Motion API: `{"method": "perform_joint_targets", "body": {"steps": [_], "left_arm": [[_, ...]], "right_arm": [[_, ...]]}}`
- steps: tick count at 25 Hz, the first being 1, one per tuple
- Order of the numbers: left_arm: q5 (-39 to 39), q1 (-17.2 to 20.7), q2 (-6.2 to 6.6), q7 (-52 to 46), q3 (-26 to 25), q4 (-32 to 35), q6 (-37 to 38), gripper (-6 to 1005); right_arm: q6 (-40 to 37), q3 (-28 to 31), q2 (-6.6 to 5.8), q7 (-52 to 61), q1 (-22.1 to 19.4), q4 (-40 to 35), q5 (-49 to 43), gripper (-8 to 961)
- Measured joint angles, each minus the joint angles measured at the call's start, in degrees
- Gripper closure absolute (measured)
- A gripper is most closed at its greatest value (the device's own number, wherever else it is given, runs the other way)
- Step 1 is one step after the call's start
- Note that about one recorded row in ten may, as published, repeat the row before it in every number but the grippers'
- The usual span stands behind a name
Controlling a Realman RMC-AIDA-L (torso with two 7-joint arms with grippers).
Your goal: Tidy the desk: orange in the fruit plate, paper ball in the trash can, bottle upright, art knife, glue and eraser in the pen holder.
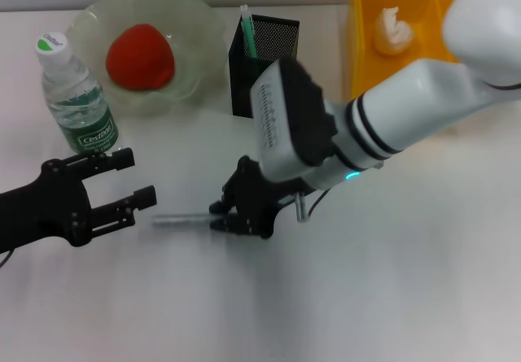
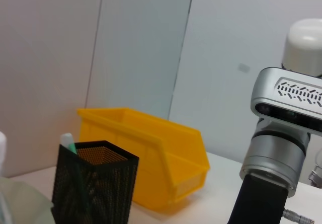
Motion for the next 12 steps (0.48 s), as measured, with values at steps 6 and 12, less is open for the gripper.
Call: {"method": "perform_joint_targets", "body": {"steps": [6, 12], "left_arm": [[-0.07, -0.01, -0.31, 0.39, -1.92, -0.43, 0.2, 292], [-0.25, -0.2, -1.06, 0.5, -2.92, -0.49, 0.18, 292]], "right_arm": [[-0.38, 9.84, -0.43, -4.41, -8.33, -5.42, -0.11, 791], [-4.49, 18.6, -0.07, -11.07, -14.65, -7.47, 2.12, 792]]}}
